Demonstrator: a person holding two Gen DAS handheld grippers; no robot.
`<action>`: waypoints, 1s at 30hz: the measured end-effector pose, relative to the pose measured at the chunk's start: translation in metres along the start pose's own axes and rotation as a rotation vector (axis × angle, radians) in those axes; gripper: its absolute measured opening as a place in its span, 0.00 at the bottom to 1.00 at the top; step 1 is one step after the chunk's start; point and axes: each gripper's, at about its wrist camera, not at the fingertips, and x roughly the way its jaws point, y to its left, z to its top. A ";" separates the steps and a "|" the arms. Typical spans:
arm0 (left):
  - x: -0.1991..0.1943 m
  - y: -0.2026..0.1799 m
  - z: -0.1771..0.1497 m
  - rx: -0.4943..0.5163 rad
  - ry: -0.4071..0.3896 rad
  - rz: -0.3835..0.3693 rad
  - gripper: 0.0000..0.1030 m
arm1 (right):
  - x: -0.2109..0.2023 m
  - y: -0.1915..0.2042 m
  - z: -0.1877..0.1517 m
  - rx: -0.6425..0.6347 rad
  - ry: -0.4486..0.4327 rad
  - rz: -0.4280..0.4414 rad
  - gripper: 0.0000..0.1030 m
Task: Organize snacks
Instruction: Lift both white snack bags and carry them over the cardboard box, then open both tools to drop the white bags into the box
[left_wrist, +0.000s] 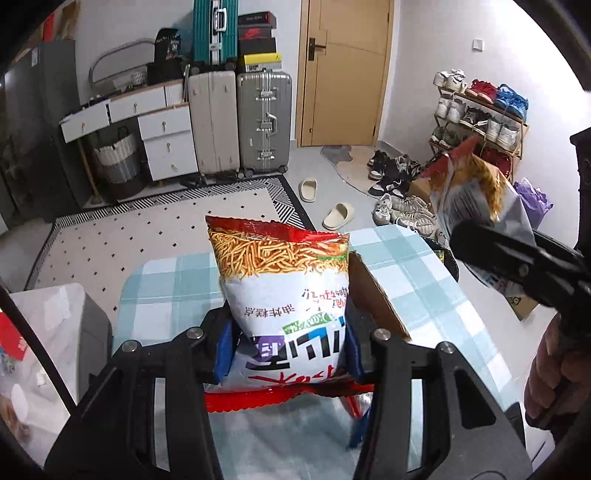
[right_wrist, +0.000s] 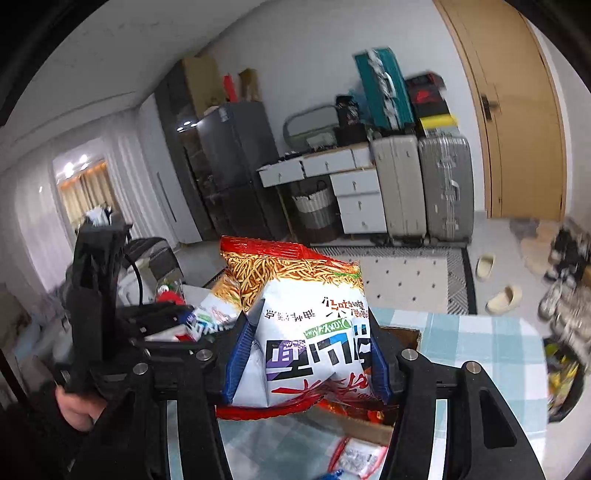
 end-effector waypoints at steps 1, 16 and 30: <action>0.012 -0.001 0.005 -0.003 0.010 -0.006 0.43 | 0.006 -0.005 0.003 0.006 0.003 -0.005 0.53; 0.164 0.014 0.015 -0.042 0.199 -0.019 0.43 | 0.130 -0.067 -0.016 -0.037 0.233 -0.094 0.54; 0.209 0.031 -0.005 -0.099 0.313 -0.061 0.52 | 0.175 -0.090 -0.046 0.011 0.350 -0.099 0.56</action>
